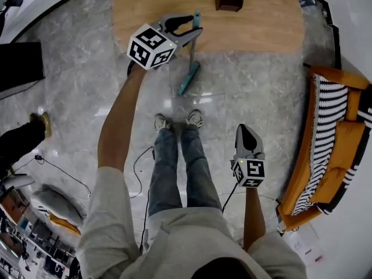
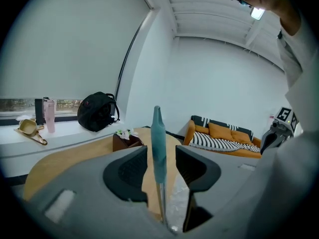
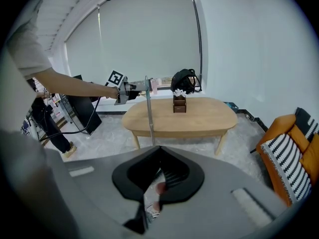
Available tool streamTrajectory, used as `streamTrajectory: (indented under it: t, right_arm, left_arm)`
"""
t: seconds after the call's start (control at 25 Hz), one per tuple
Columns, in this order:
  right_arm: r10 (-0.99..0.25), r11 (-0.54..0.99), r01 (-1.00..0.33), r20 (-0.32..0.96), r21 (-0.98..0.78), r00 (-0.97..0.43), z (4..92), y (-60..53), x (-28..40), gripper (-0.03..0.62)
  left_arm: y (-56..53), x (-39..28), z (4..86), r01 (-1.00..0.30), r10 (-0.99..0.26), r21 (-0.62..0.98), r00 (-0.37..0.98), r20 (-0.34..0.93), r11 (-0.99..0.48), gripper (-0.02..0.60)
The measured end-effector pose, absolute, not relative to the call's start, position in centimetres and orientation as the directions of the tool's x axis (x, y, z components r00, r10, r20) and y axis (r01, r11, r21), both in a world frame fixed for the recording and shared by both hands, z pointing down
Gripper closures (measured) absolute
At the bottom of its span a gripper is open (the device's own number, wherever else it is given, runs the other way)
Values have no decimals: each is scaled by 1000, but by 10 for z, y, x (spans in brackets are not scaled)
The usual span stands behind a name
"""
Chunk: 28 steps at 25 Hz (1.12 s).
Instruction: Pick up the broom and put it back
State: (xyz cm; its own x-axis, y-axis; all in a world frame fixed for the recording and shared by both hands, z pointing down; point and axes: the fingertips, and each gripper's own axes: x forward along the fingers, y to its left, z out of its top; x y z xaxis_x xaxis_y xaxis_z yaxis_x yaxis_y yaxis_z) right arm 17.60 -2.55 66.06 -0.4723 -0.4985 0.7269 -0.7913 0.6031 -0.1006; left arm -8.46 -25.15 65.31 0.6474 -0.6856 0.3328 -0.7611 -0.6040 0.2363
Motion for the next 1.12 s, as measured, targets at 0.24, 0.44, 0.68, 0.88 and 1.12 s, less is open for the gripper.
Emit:
streamTrajectory:
  t: [0.24,0.44,0.68,0.88,1.12]
  right_arm:
    - [-501,611,-786,720,-100,-481,656,-24,172,594]
    - [-499,616,-781,719,-99,-485,656,-22,170,594]
    - [-511,638,-764,689,-95,-513,644,-31,148,594]
    - [-535,659,-747,645,-85,-546,621,-46,118,594]
    - [-558,700,-712,574,-62,-599,583,-60,77,594]
  left_arm:
    - [-239,-91,653,-780,-700,218,623,350,-586,368]
    - [-215,-104,655,-809,-728,221,586,356,-544,368]
    - [-166,-132,631,-881,-822,209,472,319,-425,404]
    - [-109,-152,606,-937,-885,167,347,311,-308,515]
    - [-41,-169,570,-974,-927,156,208,311,-166,578]
